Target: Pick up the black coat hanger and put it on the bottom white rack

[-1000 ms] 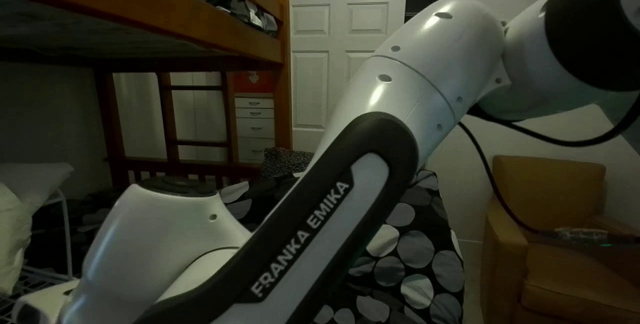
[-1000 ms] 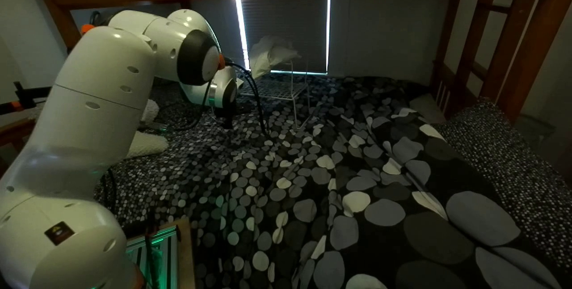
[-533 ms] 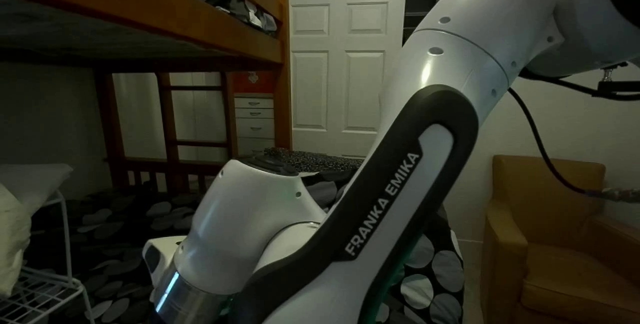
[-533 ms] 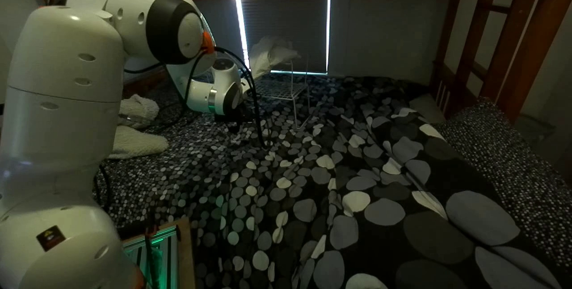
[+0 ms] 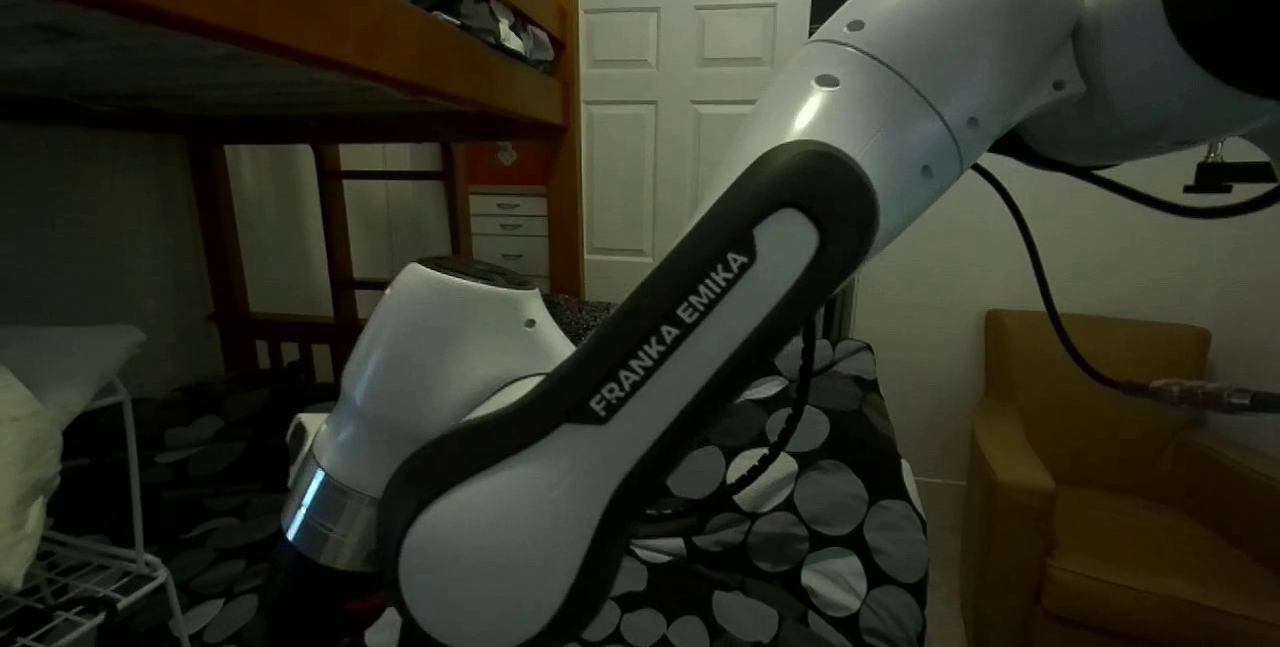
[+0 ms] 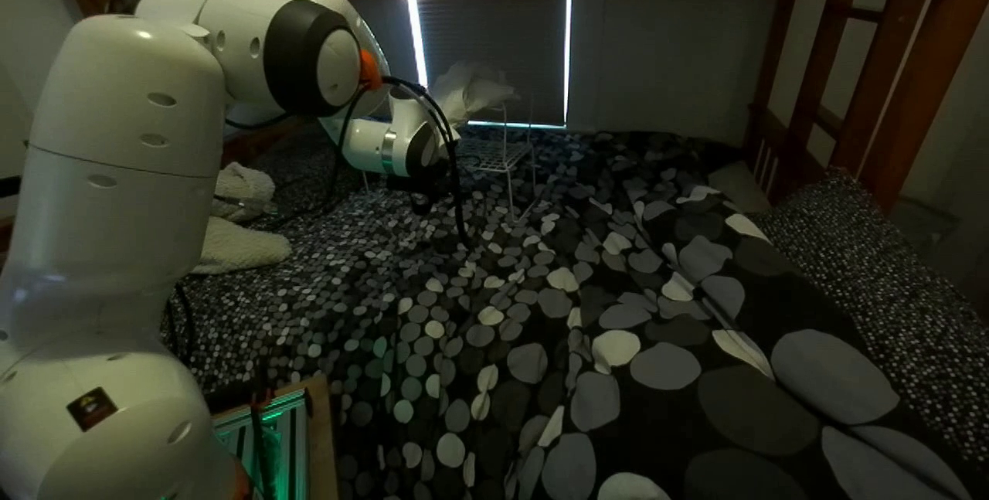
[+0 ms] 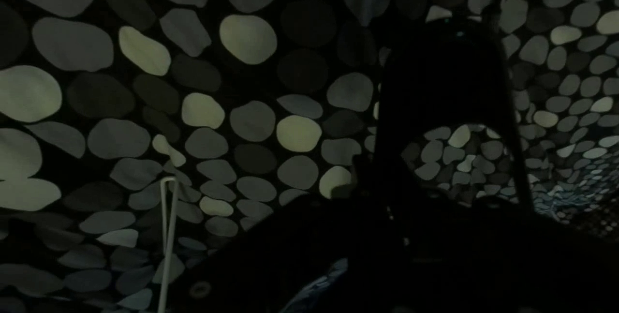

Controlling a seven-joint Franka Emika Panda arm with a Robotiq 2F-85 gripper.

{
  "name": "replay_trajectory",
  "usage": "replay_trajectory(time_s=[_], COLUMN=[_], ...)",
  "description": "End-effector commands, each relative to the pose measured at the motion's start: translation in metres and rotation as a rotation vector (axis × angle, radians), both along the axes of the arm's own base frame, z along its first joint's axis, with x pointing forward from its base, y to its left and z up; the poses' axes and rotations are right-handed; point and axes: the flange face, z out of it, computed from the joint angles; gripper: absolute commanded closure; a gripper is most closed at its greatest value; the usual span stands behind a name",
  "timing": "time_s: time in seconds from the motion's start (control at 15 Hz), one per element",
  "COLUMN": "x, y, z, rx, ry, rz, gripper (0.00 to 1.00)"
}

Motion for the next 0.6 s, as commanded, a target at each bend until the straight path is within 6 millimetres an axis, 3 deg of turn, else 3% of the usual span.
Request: replay_trajectory(time_s=[0.0, 0.07, 0.13, 0.2, 0.27, 0.33, 0.47, 0.53], x=[0.03, 0.035, 0.025, 0.03, 0.031, 0.031, 0.037, 0.036], y=[0.031, 0.037, 0.02, 0.024, 0.024, 0.024, 0.033, 0.052], z=[0.001, 0.003, 0.008, 0.009, 0.008, 0.008, 0.015, 0.02], rx=[-0.01, 0.026, -0.002, 0.01, 0.01, 0.009, 0.019, 0.038], ry=[0.072, 0.078, 0.043, 0.042, 0.043, 0.043, 0.095, 0.109], rz=[-0.044, -0.027, -0.026, -0.027, -0.028, -0.028, -0.201, -0.249], gripper=[0.97, 0.97, 0.97, 0.88, 0.88, 0.97, 0.97, 0.97])
